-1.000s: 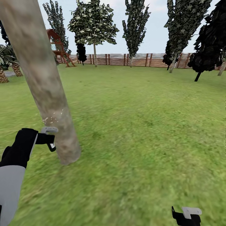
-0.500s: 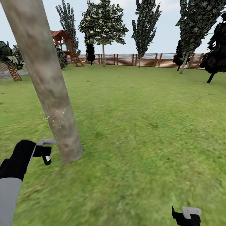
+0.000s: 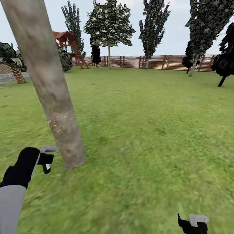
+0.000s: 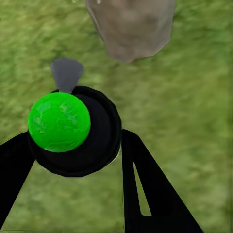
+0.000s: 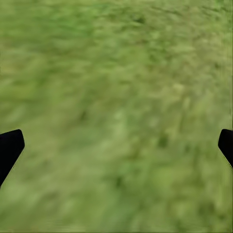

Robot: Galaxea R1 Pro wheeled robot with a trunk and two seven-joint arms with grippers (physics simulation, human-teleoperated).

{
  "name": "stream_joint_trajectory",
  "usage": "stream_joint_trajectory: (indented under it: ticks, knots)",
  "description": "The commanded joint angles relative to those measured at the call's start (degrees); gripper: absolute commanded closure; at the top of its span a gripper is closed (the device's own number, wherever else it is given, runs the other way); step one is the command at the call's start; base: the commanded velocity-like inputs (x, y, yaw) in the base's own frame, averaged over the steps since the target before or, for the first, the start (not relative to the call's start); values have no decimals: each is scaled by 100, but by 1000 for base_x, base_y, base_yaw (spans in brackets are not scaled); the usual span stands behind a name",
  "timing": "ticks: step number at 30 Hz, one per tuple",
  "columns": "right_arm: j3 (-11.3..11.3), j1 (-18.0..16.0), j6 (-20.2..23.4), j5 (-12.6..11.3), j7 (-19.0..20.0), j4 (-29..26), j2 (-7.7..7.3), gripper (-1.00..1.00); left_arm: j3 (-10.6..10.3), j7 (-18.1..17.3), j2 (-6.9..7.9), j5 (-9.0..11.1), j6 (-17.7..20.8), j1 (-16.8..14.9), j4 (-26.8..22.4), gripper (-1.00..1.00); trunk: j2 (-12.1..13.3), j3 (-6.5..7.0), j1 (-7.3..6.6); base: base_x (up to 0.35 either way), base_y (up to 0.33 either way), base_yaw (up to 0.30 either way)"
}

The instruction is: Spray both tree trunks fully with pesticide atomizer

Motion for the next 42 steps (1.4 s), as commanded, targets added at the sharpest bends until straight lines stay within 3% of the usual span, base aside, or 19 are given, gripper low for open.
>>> stream_joint_trajectory:
  ticks: [1,8,16,24,29,32,33,34,37,42]
  knots:
    - [0,0,0,0,0,0,0,-100,3,1,-6,-9,-1,3,2,100,0,0,0,158,-228,262]
    - [0,0,0,0,0,0,0,-100,48,-20,49,-29,-16,273,123,100,0,0,0,163,-231,275]
    - [-7,0,0,0,0,0,0,-100,8,-20,-284,-9,-45,371,158,100,0,0,0,229,-194,77]
    - [-9,0,0,0,2,-1,-6,-100,31,33,-150,-61,-60,619,241,100,0,0,0,239,-181,0]
    - [-3,0,0,-1,2,-6,0,-100,-7,47,-390,-48,-62,695,245,100,0,0,0,240,-178,28]
    - [-6,0,0,-2,0,-8,0,-100,44,46,-326,-59,-62,725,252,100,0,0,0,111,-80,237]
    - [-8,0,0,-3,0,-9,0,-100,54,48,-255,-62,-64,872,250,100,0,0,0,24,-18,268]
    - [-8,0,0,-6,0,-9,0,-100,62,49,-213,-63,-110,993,248,100,0,0,0,12,-9,272]
    - [-5,0,0,-1,0,-9,0,-100,72,74,-148,-64,-782,1265,246,100,0,0,0,3,-2,273]
    - [0,0,0,0,2,-1,8,-100,83,415,-212,-40,-938,1308,245,100,0,0,0,0,0,139]
